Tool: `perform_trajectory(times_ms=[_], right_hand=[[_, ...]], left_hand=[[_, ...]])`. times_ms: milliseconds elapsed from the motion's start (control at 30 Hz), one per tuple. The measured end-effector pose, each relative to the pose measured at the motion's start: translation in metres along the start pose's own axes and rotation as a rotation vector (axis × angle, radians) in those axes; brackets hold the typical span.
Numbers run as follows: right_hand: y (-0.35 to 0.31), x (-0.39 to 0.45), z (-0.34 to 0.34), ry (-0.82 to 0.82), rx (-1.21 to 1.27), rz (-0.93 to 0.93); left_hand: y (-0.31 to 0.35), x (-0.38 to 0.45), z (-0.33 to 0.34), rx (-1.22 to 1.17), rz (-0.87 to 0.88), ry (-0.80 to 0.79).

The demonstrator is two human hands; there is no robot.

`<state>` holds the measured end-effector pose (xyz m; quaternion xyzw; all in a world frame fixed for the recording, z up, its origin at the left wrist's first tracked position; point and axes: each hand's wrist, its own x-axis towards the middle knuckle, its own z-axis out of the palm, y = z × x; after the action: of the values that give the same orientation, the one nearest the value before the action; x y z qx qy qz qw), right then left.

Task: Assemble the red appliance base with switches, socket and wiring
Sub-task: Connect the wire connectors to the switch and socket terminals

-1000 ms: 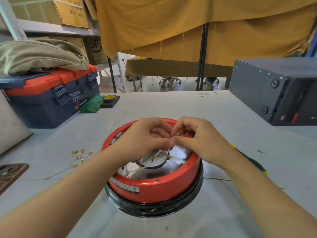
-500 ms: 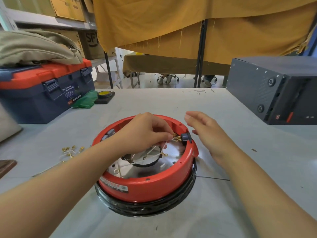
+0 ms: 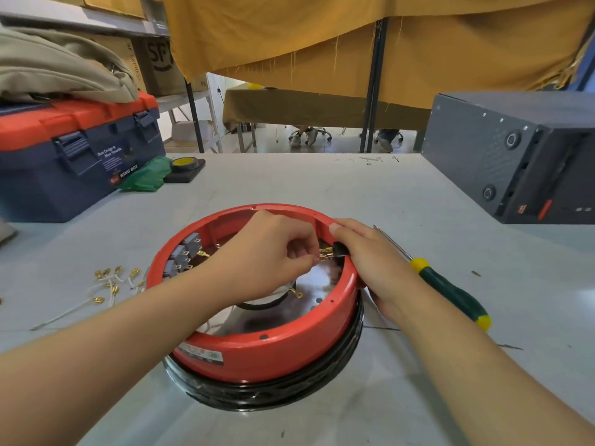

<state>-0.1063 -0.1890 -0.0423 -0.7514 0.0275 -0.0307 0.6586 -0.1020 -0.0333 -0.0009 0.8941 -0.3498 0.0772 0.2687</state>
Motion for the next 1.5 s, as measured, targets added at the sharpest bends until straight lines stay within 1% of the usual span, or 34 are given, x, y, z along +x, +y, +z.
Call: perform_trajectory(times_ms=[167, 833, 1167, 1500], right_hand=[[-0.0011, -0.001, 0.0022, 0.014, 0.041, -0.002], [0.0014, -0.0015, 0.0039, 0.026, 0.032, -0.017], [-0.0004, -0.0037, 0.0021, -0.034, 0.033, -0.037], [-0.0012, -0.0029, 0.0023, -0.021, -0.005, -0.031]], left_hand=[[0.0025, -0.0004, 0.0029, 0.031, 0.015, 0.02], [0.0048, 0.0014, 0.0066, 0.088, 0.051, 0.025], [0.0037, 0.0039, 0.0069, 0.108, 0.06, 0.013], [0.005, 0.0046, 0.0103, 0.127, 0.073, 0.029]])
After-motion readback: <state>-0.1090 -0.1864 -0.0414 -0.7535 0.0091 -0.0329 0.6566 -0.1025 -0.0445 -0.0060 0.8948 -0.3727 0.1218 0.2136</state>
